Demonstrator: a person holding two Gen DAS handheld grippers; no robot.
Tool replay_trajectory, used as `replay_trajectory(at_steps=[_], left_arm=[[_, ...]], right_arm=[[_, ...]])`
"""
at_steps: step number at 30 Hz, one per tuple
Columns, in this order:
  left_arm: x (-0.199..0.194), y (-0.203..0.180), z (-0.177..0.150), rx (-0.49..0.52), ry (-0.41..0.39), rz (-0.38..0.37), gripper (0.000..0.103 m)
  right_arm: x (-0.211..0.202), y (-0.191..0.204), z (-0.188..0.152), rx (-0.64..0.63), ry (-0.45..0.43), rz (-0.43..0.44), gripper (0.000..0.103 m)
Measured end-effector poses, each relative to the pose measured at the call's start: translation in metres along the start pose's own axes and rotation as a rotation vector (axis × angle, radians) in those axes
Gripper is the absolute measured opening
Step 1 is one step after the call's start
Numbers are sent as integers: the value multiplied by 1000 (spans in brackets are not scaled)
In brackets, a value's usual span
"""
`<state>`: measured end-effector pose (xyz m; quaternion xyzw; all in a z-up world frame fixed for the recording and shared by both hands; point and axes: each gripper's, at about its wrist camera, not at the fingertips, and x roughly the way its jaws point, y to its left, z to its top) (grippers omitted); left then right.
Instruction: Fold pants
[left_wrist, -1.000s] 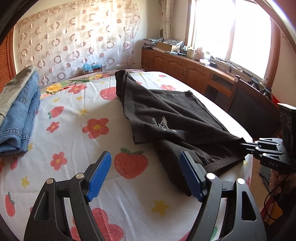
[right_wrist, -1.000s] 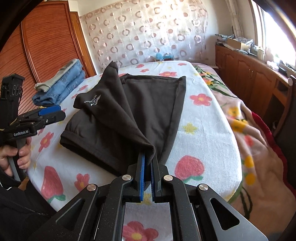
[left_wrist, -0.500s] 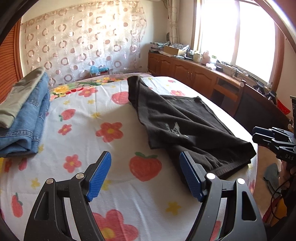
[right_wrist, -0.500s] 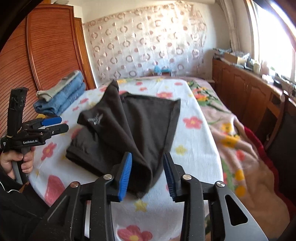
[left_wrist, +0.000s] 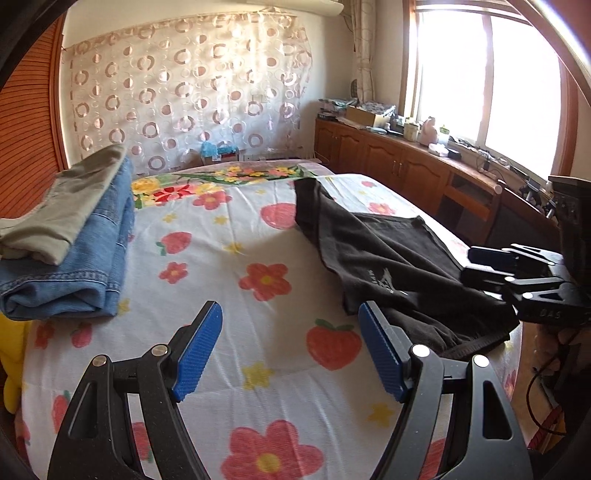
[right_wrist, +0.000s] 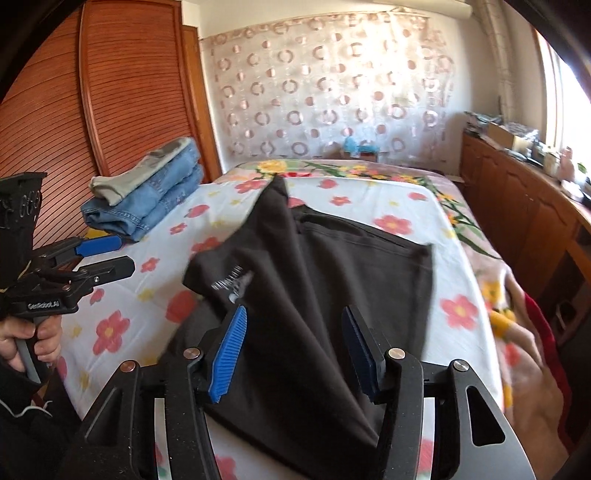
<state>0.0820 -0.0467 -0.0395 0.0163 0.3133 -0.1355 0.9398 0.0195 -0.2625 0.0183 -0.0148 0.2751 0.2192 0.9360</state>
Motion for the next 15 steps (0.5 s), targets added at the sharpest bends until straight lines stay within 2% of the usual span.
replay_trajectory(at_steps=[8,15], left_arm=[[-8,15,3,-20,-21,19,77],[-13,22,3,-29,-31,26,77]], right_arm=[[29,11,16,-41,22,87,64],[54,21,21,-115,86,133,65]])
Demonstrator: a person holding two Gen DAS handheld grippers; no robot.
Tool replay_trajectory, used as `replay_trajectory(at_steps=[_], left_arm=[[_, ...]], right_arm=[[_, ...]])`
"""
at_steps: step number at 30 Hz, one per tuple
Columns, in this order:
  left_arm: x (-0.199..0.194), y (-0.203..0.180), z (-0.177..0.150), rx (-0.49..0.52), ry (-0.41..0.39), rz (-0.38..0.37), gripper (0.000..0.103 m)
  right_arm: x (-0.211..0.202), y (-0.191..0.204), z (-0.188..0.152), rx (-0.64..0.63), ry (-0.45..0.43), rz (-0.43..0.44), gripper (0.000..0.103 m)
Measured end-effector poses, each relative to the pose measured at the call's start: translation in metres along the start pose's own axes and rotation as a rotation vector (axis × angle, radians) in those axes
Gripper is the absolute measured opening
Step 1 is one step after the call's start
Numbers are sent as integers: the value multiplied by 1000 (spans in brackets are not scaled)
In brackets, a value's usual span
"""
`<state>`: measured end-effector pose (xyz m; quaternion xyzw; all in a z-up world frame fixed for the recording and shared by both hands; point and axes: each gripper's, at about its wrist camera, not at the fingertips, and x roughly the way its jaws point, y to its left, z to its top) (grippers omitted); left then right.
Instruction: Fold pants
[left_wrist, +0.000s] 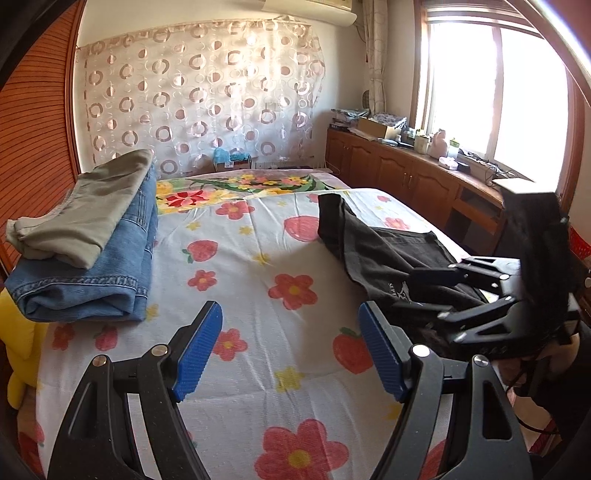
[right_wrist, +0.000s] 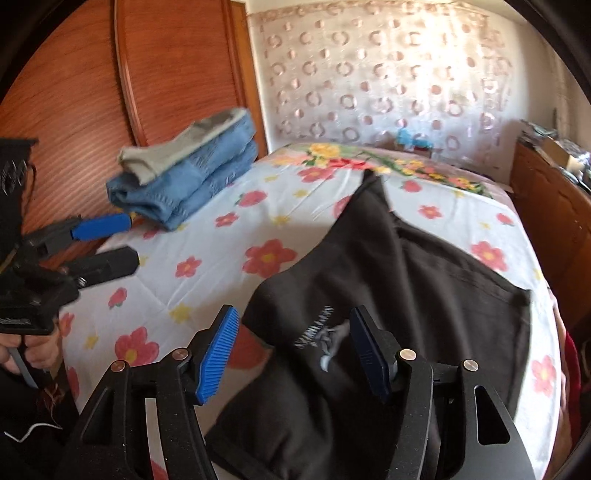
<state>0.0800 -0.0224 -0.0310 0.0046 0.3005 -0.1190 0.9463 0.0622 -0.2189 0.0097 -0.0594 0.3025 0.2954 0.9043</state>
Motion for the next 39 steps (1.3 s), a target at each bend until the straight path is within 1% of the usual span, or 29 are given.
replay_trajectory(at_steps=[4,7,10,14,15,16,17,19,20,25,29,34,37,39], left_arm=[[0,3,-2,-7,2,4,77],[1,5,-2,-13,5,6,77],[1,7,-3,-17,8,8,77],[2,8,-4,-20,11,10,77],[2,8,-4,-19,12,8,77],[2,8,-4,-19,12,8,77],[2,8,-5,-19,11,8,77],[3,8,-5,-16,14,5,77],[3,7,-6,-14,16,3,77],[10,-1,-5,3,32,-14,77],[18,-10,-3,29,40,-25,77],[23,-19,-6,39,57,-48,77],[27,-22,-7,41,71,-53,77],[28,-26,-9,47,78,-55,77]], right_arm=[[13,-3,-1,-37,53,2,65],[22,-8,-2,-48,84,-13,65],[27,-13,0,-52,98,-26,65],[34,-8,7,-70,112,-37,64],[37,-6,9,-74,113,-39,57],[37,-7,9,-81,116,-38,42],[39,-4,13,-86,119,-41,30],[37,1,19,-75,107,-34,18],[34,-1,21,-64,97,-23,16],[19,-17,26,-8,59,13,14],[8,-34,29,7,38,-21,14],[-5,-64,33,43,5,-88,13],[2,-88,31,70,31,-118,13],[9,-102,31,83,56,-157,13]])
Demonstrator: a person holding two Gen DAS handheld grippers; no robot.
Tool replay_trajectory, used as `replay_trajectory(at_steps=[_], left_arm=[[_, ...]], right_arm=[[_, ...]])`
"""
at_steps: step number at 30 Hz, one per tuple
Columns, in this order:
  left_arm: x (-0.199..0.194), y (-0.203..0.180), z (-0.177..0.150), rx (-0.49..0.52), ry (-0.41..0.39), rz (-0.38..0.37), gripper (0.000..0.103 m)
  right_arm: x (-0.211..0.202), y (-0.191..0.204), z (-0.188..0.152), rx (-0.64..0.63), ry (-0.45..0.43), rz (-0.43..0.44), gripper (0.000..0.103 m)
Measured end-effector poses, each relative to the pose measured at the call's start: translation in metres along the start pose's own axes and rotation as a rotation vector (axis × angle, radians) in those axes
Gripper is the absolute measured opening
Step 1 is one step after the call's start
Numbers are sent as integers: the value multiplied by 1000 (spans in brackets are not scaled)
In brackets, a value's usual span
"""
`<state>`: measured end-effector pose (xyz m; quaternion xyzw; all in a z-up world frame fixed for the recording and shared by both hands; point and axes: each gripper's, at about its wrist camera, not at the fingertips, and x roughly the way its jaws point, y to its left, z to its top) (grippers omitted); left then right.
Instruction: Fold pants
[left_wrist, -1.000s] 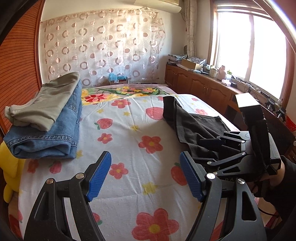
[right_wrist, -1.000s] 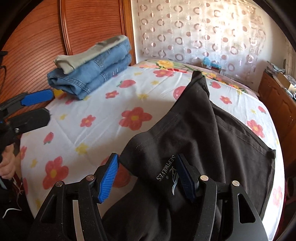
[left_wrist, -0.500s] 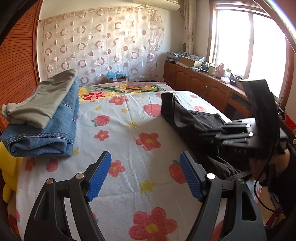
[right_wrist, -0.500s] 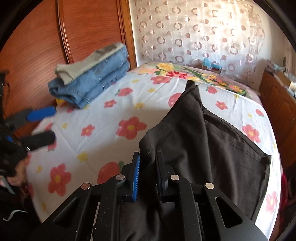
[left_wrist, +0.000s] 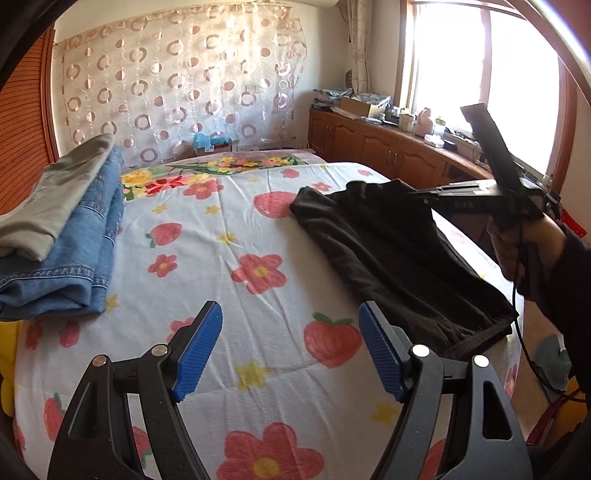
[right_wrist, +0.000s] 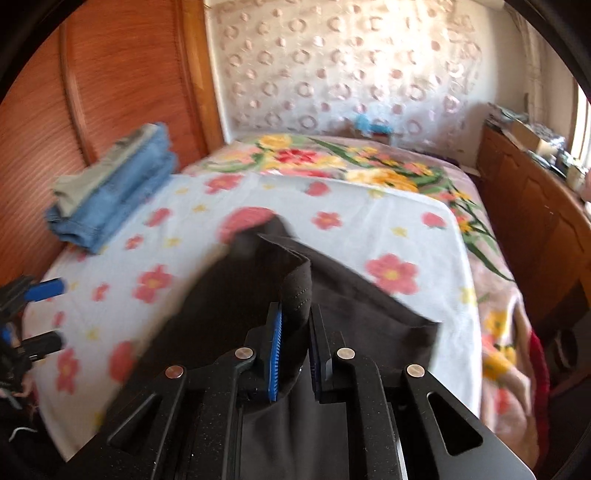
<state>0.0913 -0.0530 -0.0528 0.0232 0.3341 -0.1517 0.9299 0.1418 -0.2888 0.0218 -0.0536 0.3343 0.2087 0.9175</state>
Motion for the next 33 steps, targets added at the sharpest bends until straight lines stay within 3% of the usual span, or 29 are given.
replay_trajectory(at_steps=[7,13,21,22,24,25,29,31,33], left_arm=[[0,-1,-5,-1,11,-3,77],[4,-7,-5,16,25,-10,77],[16,-12,-4,20,47,-23,77],[17,-12,-4,21,50,-25,77],[18,-14,-6,26,57,-24,77],[19,-14,-6,29,60,-23,77],[18,-14,-8,26,61,-24,77],[20,-15,-9,20,63,-27,77],[21,-16,-7,24,65,-31,77]], right_arm=[[18,-36,0,85,14,-82,13],[23,-42,-7,154,32,-62,45],[21,-55,-4,147,44,-85,48],[21,-57,-4,152,46,-87,47],[22,-59,-1,154,36,-75,13],[23,-61,0,148,36,-65,6],[5,-59,0,127,-69,-84,4],[5,-67,-1,155,-51,-170,4],[11,-74,-5,174,-24,-172,4]])
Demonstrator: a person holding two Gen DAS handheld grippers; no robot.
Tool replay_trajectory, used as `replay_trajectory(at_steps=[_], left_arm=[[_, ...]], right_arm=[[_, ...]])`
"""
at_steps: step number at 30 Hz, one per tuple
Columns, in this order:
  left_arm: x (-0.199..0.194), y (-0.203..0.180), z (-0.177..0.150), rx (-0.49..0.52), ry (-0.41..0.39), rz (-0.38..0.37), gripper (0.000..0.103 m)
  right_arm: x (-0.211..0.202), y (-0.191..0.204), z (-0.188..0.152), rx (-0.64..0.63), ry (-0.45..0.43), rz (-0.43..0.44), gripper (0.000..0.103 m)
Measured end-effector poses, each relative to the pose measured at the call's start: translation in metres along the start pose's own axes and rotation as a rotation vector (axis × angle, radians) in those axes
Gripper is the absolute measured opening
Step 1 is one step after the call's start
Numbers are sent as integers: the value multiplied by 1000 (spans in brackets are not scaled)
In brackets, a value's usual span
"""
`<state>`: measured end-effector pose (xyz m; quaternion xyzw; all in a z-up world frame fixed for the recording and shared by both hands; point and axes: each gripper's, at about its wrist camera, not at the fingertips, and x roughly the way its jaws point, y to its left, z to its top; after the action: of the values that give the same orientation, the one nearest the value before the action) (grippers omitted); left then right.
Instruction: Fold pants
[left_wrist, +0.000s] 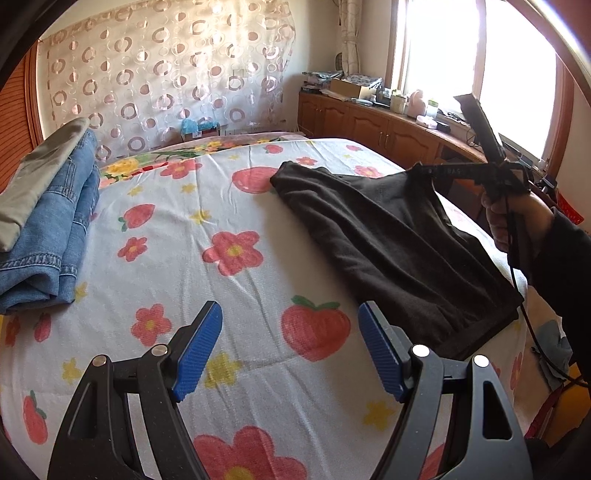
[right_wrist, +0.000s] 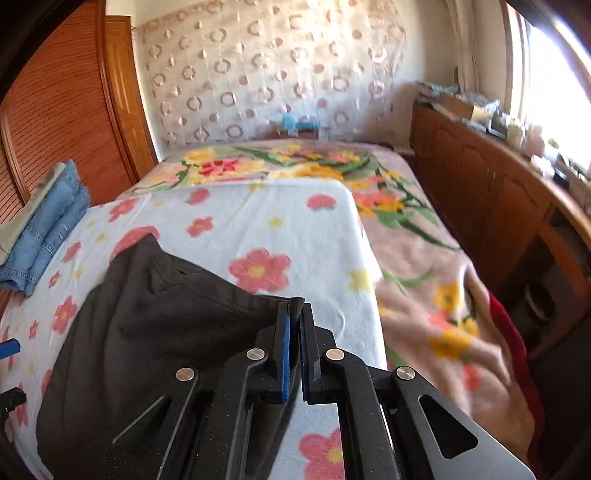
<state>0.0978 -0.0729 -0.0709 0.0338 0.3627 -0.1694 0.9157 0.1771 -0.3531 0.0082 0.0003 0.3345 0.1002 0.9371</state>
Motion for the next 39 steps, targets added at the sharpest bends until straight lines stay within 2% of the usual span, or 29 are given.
replay_trajectory(at_steps=[5,13,15,22,29,33,35,37,39], left_arm=[[5,-1,19,30,-5,-17,77],[27,2,76,82,-18,-46,77],[38,3,89,87,-11,-59,72],[93,5,125,113,47,-91,45],[142,10,144,120,114,-83,42],[156,13,145,120,137,-90,40],[159,14,144,121,142,-96,23],[158,15,143,121,141,-98,10],[154,17,143,115,122,-104,6]], right_arm=[[8,-7,-6,-5,26,8,4],[8,-12,-1,-26,43,48,4],[9,-11,-1,-29,52,54,4],[11,-9,0,-43,66,56,4],[10,-9,-1,-27,65,68,4],[9,-4,-2,-35,64,56,4],[9,-3,-3,-36,63,54,4],[9,-2,-3,-38,62,52,4],[7,0,-3,-43,58,45,4]])
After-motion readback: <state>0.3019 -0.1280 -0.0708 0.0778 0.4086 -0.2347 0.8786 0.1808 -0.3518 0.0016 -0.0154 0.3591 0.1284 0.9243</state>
